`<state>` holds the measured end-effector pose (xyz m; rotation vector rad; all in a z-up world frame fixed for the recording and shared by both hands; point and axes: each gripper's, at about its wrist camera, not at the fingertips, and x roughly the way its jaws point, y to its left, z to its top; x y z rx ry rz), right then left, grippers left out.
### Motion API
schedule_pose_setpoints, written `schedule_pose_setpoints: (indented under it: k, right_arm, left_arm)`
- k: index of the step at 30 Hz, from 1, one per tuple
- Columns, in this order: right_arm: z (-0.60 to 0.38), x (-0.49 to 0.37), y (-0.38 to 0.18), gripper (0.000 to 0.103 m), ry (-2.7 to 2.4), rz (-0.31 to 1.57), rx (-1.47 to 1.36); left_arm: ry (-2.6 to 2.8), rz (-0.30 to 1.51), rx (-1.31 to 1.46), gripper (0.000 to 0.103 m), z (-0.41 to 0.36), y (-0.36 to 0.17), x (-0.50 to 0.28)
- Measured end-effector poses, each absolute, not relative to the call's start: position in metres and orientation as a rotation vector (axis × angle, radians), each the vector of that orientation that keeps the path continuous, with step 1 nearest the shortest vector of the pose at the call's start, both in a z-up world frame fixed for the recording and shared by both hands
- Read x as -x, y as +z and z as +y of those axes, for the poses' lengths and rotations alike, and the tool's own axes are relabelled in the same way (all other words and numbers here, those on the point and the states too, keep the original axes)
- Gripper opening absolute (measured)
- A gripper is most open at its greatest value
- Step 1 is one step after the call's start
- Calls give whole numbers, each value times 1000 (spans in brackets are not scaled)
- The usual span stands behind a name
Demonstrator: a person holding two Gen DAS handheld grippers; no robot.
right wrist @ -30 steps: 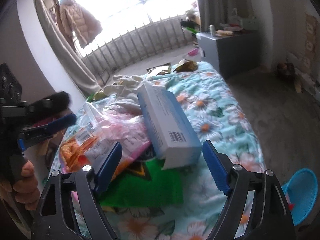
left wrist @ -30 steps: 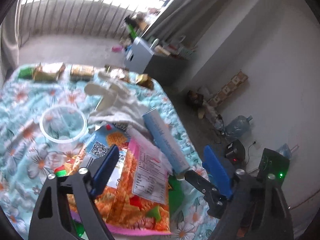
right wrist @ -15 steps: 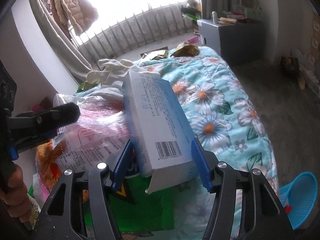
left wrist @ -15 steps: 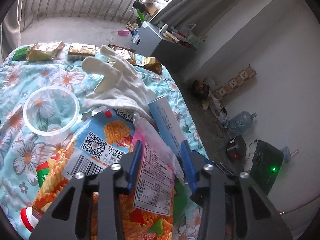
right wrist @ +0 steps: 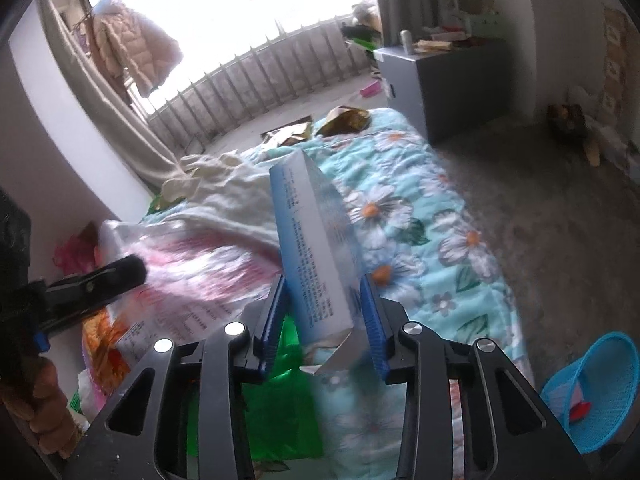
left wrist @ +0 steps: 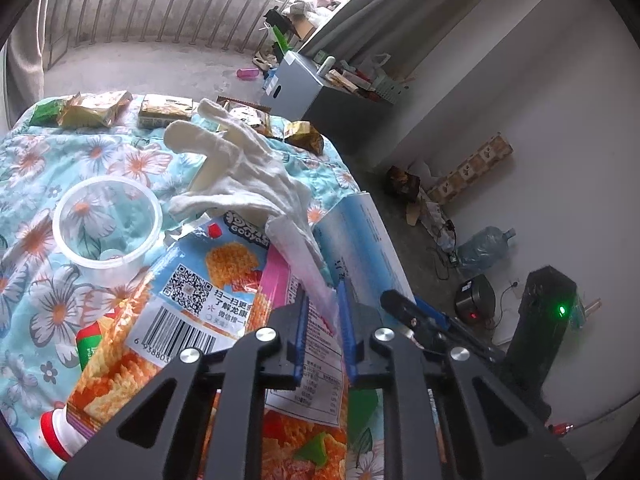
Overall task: Collect trash
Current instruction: 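Grasp the clear plastic bag with the left tool while the right tool grasps the white box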
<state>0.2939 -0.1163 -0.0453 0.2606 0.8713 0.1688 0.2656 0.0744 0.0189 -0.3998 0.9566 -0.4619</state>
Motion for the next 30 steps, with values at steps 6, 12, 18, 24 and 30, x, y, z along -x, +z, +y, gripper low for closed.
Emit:
schedule_pose_setpoints:
  k: [6, 12, 18, 24, 30]
  right_arm:
    - [-118, -301, -54, 35, 140, 904, -241]
    - [-118, -296, -52, 33, 131, 887, -232]
    - [-119, -287, -47, 31, 122, 871, -228]
    - [-119, -276, -38, 30, 118, 853, -221]
    - [-121, -265, -31, 30, 110, 837, -227]
  left_arm:
    - [-467, 938, 392, 13, 75, 22, -260]
    - [-468, 914, 381, 12, 76, 27, -254]
    - [-472, 889, 363, 11, 77, 34, -240]
    - [-487, 867, 349, 11, 76, 42, -225]
    - [-501, 832, 323, 6, 75, 52, -209]
